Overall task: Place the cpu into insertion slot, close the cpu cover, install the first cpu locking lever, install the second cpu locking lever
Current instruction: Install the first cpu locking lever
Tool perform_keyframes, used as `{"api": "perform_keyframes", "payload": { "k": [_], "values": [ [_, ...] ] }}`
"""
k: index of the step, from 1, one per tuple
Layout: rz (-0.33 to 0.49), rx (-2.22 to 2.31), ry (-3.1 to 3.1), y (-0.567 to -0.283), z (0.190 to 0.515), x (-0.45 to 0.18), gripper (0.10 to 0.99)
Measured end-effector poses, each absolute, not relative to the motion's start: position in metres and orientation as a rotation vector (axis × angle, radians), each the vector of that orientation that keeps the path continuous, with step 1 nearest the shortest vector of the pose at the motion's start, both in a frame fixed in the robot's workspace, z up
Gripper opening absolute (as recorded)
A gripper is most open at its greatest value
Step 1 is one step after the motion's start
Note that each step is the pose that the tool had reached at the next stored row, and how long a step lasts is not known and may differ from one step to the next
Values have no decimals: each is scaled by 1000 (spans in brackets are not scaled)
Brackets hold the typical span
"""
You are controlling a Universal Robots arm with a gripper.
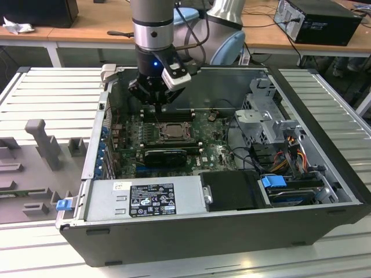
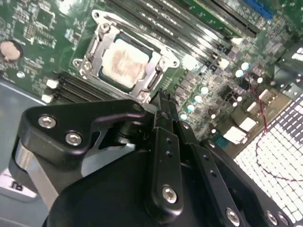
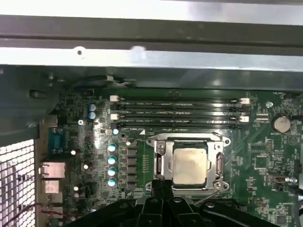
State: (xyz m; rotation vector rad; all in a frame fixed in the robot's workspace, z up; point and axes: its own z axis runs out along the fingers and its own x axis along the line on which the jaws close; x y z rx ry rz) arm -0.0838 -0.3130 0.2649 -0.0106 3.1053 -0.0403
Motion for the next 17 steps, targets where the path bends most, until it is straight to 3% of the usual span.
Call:
{"api": "perform_keyframes", "payload": {
  "k": [17],
  "values": [
    [-19,-10,3106,-284,257,-114,106]
  ]
}}
